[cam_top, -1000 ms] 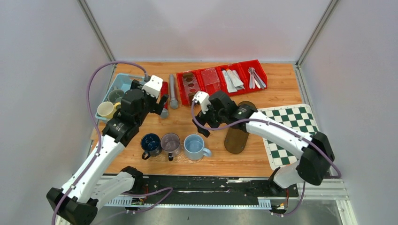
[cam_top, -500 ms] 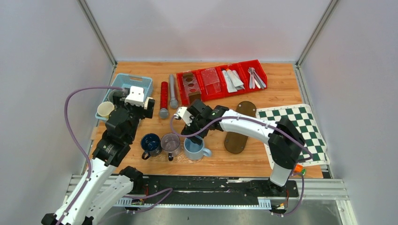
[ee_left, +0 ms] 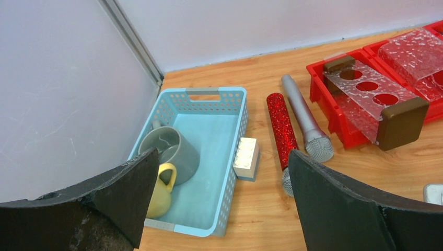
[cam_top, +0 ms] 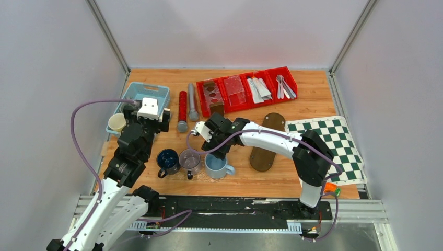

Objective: Prepare toiletry sets of a toothbrush and toothpaste on the tray
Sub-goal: Adjust the cup on the tray.

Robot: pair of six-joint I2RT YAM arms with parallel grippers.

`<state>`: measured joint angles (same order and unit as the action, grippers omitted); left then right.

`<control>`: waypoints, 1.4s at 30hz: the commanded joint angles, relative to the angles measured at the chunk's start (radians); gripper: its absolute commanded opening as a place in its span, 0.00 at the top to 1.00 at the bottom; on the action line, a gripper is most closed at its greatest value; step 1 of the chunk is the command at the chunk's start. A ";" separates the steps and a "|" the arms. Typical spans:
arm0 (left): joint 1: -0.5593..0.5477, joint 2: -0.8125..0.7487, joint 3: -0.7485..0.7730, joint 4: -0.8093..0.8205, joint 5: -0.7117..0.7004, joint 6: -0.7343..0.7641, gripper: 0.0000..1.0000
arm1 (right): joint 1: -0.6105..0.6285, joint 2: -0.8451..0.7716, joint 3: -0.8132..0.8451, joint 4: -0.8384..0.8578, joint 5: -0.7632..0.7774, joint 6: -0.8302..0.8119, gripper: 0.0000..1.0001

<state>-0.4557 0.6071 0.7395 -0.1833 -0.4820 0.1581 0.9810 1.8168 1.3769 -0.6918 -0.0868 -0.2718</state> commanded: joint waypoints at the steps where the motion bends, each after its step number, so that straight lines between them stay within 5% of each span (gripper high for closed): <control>1: 0.003 -0.018 -0.002 0.062 -0.033 -0.025 0.00 | 0.012 0.010 0.040 0.009 0.011 -0.015 0.48; 17: 0.003 -0.013 -0.013 0.079 -0.054 -0.024 0.00 | 0.017 -0.068 0.030 -0.051 0.009 0.090 1.00; 32: 0.003 -0.020 -0.017 0.087 -0.115 -0.040 0.00 | 0.015 -0.011 0.159 -0.271 0.166 0.807 1.00; 42: 0.003 -0.024 -0.023 0.095 -0.123 -0.049 0.00 | 0.026 0.038 0.214 -0.366 0.307 1.107 1.00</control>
<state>-0.4557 0.5919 0.7250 -0.1364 -0.5892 0.1364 0.9936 1.8584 1.5211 -1.0088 0.1421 0.6483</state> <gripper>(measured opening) 0.998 0.114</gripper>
